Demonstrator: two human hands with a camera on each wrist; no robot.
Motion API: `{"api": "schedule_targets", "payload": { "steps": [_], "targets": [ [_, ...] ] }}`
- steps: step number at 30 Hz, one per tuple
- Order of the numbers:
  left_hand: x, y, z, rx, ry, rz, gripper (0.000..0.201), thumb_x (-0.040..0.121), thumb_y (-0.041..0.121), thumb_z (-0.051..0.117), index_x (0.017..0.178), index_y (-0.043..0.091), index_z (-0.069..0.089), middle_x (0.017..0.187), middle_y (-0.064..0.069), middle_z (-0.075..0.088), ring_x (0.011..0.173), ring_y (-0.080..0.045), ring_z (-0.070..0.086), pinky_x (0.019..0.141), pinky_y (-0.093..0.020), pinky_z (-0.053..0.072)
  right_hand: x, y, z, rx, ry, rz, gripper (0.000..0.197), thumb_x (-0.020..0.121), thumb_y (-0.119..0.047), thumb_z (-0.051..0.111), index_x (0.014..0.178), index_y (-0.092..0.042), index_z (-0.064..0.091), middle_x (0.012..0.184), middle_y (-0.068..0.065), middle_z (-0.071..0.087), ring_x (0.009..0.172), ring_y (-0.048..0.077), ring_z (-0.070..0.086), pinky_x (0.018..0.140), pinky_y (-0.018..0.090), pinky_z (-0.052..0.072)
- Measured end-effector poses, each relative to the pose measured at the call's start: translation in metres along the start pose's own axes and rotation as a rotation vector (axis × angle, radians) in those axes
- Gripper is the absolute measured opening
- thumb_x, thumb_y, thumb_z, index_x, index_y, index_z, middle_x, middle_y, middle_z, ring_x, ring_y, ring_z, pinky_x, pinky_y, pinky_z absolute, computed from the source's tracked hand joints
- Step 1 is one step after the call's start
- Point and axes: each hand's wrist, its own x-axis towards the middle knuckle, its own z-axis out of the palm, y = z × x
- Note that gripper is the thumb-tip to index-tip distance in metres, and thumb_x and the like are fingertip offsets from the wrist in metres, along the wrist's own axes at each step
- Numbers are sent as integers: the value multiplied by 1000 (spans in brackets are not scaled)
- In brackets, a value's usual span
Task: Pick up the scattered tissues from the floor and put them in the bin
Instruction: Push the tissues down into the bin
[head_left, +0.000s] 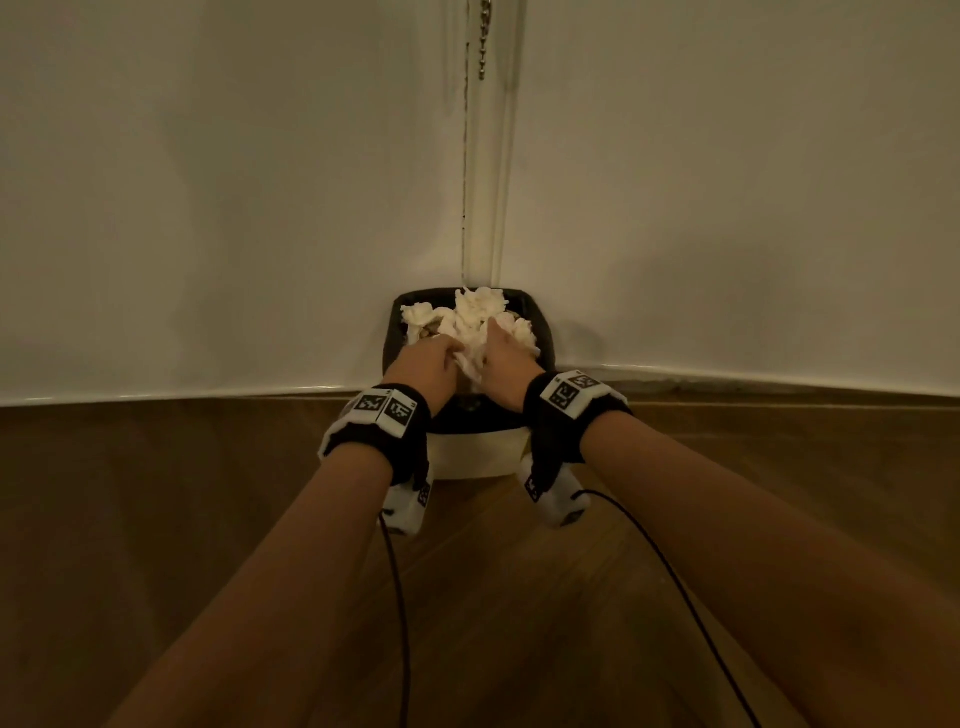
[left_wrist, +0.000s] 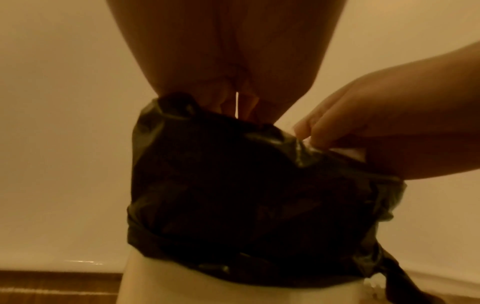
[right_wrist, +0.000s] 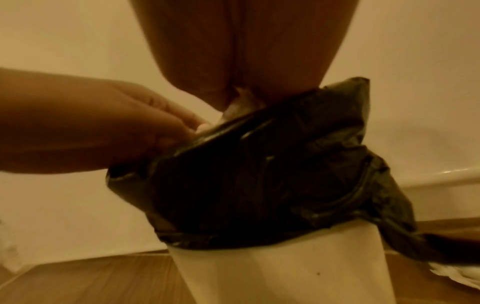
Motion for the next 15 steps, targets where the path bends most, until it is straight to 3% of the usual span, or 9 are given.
{"api": "schedule_targets", "payload": {
  "steps": [4, 6, 7, 9, 11, 13, 15],
  "targets": [
    [-1, 6, 5, 178, -83, -23, 40, 98, 32, 24, 134, 26, 41, 123, -12, 58, 115, -28, 51, 101, -42, 32, -6, -11, 0, -381, -185, -24, 72, 96, -22, 47, 148, -4, 2, 156, 16, 8, 136, 36, 30, 111, 50, 26],
    [0, 8, 7, 296, -121, 0, 43, 98, 37, 17, 135, 34, 39, 126, -8, 56, 122, -25, 45, 107, -48, 20, -5, -11, -5, -499, -255, -60, 60, 99, -21, 40, 148, -4, 10, 155, 16, 15, 138, 32, 29, 112, 47, 26],
    [0, 8, 8, 343, -122, 14, 45, 97, 38, 16, 136, 35, 39, 130, -6, 53, 126, -23, 40, 110, -51, 14, -6, -10, -7, -538, -225, -90, 54, 100, -21, 36, 147, -5, 17, 154, 15, 21, 139, 30, 28, 114, 44, 24],
    [-3, 9, 12, 435, -86, 40, 50, 96, 41, 16, 143, 34, 30, 146, -2, 38, 138, -20, 26, 112, -54, -2, -9, -6, -8, -642, -6, -135, 44, 100, -25, 34, 141, -9, 36, 148, 11, 36, 137, 27, 30, 114, 40, 21],
    [-2, 11, 15, 524, -84, 102, 54, 96, 41, 15, 149, 30, 15, 155, 2, 23, 144, -18, 11, 111, -54, -13, -10, -3, -9, -787, 170, -205, 33, 95, -27, 42, 120, -15, 59, 134, 6, 50, 130, 28, 33, 110, 44, 20],
    [0, 14, 17, 619, -155, 130, 55, 96, 40, 13, 149, 24, 18, 155, 1, 23, 145, -19, 7, 111, -54, -13, -8, -3, -9, -790, 178, -206, 31, 93, -24, 46, 114, -13, 65, 138, 8, 42, 131, 32, 28, 110, 47, 20],
    [2, 16, 15, 604, -172, 139, 54, 97, 38, 17, 144, 16, 32, 150, -7, 32, 141, -24, 18, 115, -49, -1, -1, -4, -8, -673, 93, -161, 35, 96, -18, 39, 125, -7, 57, 145, 12, 36, 133, 33, 31, 110, 43, 25]
  ]
}}
